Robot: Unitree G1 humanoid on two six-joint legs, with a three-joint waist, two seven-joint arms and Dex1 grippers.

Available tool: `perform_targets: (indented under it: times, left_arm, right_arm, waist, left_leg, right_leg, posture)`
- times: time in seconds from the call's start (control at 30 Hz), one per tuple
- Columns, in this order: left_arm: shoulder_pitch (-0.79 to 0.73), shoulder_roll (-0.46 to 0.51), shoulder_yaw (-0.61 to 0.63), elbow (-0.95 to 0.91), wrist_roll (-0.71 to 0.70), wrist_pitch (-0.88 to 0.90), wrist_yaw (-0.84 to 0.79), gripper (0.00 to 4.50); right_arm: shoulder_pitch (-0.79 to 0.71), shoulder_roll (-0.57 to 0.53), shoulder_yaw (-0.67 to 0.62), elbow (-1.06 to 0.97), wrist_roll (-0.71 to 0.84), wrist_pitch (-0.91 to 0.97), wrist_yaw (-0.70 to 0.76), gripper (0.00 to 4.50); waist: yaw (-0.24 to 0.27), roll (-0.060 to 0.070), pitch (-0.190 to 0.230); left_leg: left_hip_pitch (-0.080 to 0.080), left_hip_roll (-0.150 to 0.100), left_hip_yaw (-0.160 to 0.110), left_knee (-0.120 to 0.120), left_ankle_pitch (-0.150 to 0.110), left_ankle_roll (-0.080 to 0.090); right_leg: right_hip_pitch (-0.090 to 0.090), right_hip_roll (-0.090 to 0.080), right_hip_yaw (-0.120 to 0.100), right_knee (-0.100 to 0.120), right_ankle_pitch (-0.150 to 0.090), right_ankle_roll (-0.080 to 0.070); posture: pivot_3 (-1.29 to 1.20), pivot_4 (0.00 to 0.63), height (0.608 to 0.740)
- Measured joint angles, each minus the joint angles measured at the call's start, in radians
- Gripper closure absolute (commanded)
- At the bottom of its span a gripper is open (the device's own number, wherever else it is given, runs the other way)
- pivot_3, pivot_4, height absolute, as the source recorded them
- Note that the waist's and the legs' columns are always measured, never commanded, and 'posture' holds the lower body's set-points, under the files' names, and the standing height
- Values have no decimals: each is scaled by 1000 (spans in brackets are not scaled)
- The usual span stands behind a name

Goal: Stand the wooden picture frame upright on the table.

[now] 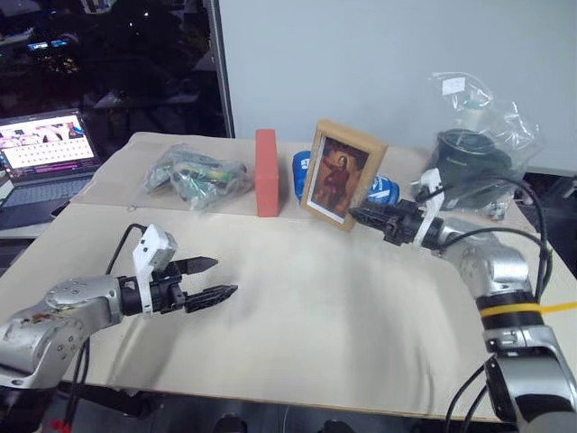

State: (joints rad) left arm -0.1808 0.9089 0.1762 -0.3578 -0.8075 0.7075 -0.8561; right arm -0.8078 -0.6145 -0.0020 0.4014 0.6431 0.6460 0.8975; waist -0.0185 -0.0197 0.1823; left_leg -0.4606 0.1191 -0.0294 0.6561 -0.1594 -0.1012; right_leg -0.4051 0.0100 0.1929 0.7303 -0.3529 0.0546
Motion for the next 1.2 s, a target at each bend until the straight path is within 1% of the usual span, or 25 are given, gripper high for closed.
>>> perform_targets:
  times: [0.13,0.33,0.53,0.7,0.8,0.83,0.87,1.0,1.07,1.1,1.13,1.2]
  left_arm:
    - [19,-6,1,-3,28,-14,-13,0]
    - [29,-28,3,-2,119,-115,-20,0]
    - [-1,-59,17,21,126,-117,1,0]
    - [-12,-82,18,25,140,-118,17,0]
    - [-45,-84,4,67,188,-112,48,0]
    - [-47,-84,3,69,192,-113,50,0]
    - [-54,-92,1,74,201,-117,53,0]
    - [-101,-137,0,113,222,-135,66,0]
    - [-120,-151,0,133,235,-141,71,0]
    - [-120,-152,0,136,237,-142,72,0]
    - [-122,-158,-1,140,244,-143,72,0]
    - [-120,-169,-1,150,257,-167,69,0]
  right_arm:
    - [1,7,2,57,-7,96,24,3359]
    - [47,23,15,15,-12,166,102,3360]
    - [152,27,34,-55,-52,112,155,3360]
    - [187,33,29,-82,-75,60,168,3363]
    - [193,40,22,-82,-84,36,160,3366]
    - [193,40,22,-82,-85,35,160,2348]
    - [193,40,22,-82,-91,32,159,2300]
    - [197,31,20,-77,-112,37,143,903]
    - [216,-1,5,-86,-111,43,148,210]
    - [222,-7,-3,-90,-111,44,149,87]
    - [240,-26,-17,-109,-107,53,154,87]
    - [313,-101,-23,-191,-91,76,207,87]
  waist:
    - [0,0,1]
    - [-1,0,1]
    - [3,0,1]
    - [3,0,1]
    - [3,0,1]
    - [3,0,1]
    - [3,0,1]
    - [6,0,1]
    - [7,0,1]
    - [6,0,1]
    - [6,0,1]
    - [9,0,1]
  left_leg:
    - [0,0,0,-6,0,0]
    - [0,0,1,-11,0,0]
    - [0,0,0,-10,1,-1]
    - [1,0,0,-11,1,-1]
    - [2,0,0,-10,1,-1]
    - [2,0,0,-10,1,-1]
    - [2,0,0,-10,1,-1]
    - [2,0,0,-10,2,-1]
    - [2,0,0,-11,2,-1]
    - [2,0,0,-11,2,-1]
    - [1,0,0,-11,2,-1]
    - [1,0,-1,-12,2,-1]
  right_leg:
    - [-1,0,0,-3,0,0]
    - [-1,0,0,-7,1,-1]
    - [1,-1,-2,-11,1,-1]
    - [3,-1,-2,-11,1,-1]
    - [3,-1,-2,-11,1,-1]
    - [3,-1,-2,-11,1,-1]
    - [3,-1,-2,-11,1,-1]
    - [3,-1,-2,-11,2,-1]
    - [3,-1,-2,-11,2,-1]
    - [3,-1,-2,-11,2,-1]
    - [3,-1,-2,-12,2,-1]
    - [3,-1,-3,-12,2,-1]
  posture:
    - [0,150,686]
    - [0,150,686]
    - [0,150,686]
    - [0,150,686]
    - [0,150,686]
    - [0,150,686]
    - [0,150,686]
    - [0,150,686]
    - [0,150,686]
    - [0,150,686]
    - [0,150,686]
    - [0,150,686]
